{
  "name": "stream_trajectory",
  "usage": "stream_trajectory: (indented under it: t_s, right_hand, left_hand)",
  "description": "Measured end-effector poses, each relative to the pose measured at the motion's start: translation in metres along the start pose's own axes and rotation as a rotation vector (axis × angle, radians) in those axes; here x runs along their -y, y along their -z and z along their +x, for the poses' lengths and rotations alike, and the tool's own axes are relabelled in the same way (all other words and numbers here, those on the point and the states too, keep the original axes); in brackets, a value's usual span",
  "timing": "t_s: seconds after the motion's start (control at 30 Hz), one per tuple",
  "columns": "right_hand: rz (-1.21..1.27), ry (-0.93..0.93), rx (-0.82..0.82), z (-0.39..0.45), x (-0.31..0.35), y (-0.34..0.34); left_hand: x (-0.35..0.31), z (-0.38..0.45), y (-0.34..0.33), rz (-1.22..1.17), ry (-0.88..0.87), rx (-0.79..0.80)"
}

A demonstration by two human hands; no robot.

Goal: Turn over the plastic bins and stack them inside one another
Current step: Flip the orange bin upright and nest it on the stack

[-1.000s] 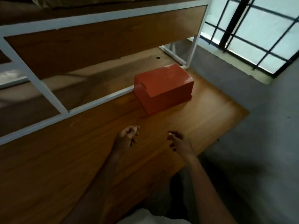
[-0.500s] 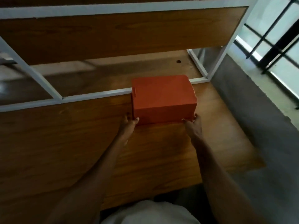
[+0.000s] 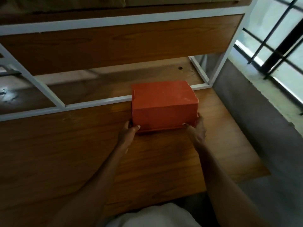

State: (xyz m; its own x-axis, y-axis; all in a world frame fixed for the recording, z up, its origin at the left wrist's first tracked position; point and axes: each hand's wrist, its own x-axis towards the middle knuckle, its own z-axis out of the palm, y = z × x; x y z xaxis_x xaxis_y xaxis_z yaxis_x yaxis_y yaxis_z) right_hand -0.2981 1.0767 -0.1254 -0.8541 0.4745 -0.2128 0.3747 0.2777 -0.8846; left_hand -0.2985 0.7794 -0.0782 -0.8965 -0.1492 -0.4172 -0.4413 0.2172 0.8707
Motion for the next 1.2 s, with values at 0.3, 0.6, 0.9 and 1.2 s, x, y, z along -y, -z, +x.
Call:
stream_trajectory:
  t_s: [0.3,0.6,0.9,1.2]
  right_hand:
    - [-0.215,0.258,-0.064,-0.076,0.089,0.007]
    - [-0.480,0.368,-0.016,-0.105,0.111,0.013]
    - [-0.685,0.647,-0.259,-0.126,0.117,0.010]
    - [-0.603,0.572,-0.416,-0.124,0.124,-0.001]
  left_hand:
    - [-0.031,-0.011,0.038,-0.083,-0.353,-0.048]
    - [-0.060,-0.007,0.063,-0.038,-0.607,-0.309]
    - [-0.077,0.008,0.073,0.039,-0.630,-0.437]
    - [-0.055,-0.012,0.081,0.051,-0.406,-0.276]
